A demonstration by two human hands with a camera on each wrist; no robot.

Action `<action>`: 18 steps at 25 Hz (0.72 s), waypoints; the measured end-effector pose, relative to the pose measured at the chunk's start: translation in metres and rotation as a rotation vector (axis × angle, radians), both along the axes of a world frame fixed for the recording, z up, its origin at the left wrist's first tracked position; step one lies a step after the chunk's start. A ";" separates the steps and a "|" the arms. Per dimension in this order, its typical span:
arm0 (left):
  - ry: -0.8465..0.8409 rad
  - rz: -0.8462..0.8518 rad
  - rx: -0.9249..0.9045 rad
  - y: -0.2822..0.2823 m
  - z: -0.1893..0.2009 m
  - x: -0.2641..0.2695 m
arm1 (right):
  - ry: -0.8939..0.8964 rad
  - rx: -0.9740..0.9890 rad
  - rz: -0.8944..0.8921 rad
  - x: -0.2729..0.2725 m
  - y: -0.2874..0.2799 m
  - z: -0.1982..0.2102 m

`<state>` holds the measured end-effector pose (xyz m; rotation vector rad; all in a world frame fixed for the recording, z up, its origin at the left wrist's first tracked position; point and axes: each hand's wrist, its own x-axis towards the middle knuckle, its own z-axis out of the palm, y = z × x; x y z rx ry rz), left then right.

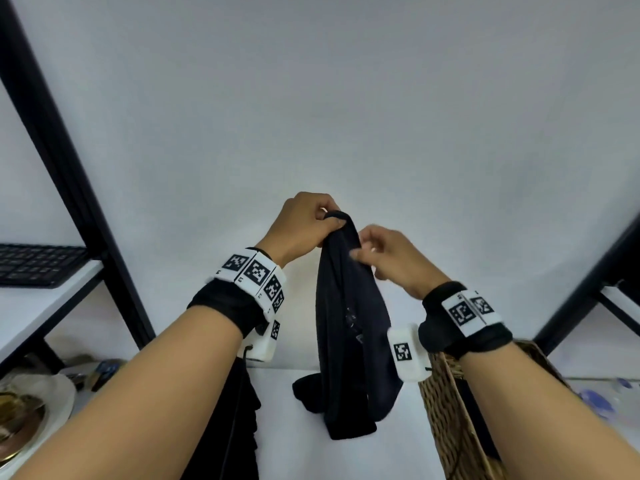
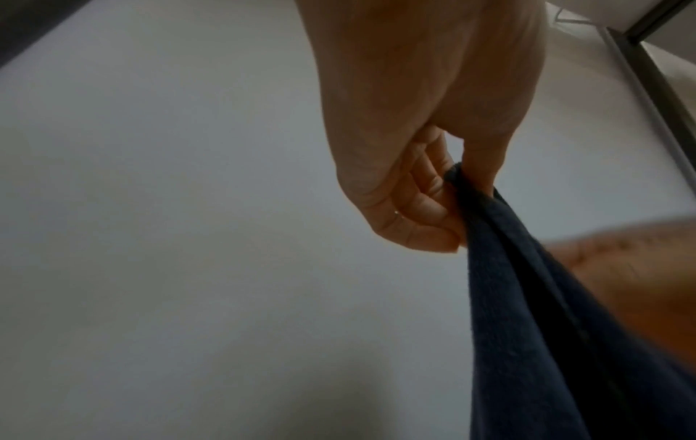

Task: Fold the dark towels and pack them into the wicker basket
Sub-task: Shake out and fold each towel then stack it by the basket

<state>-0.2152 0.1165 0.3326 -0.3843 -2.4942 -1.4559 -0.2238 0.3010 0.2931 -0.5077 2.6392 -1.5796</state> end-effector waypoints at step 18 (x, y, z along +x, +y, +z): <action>-0.086 0.336 0.044 -0.077 -0.003 -0.016 | 0.340 0.589 -0.329 -0.043 0.140 -0.017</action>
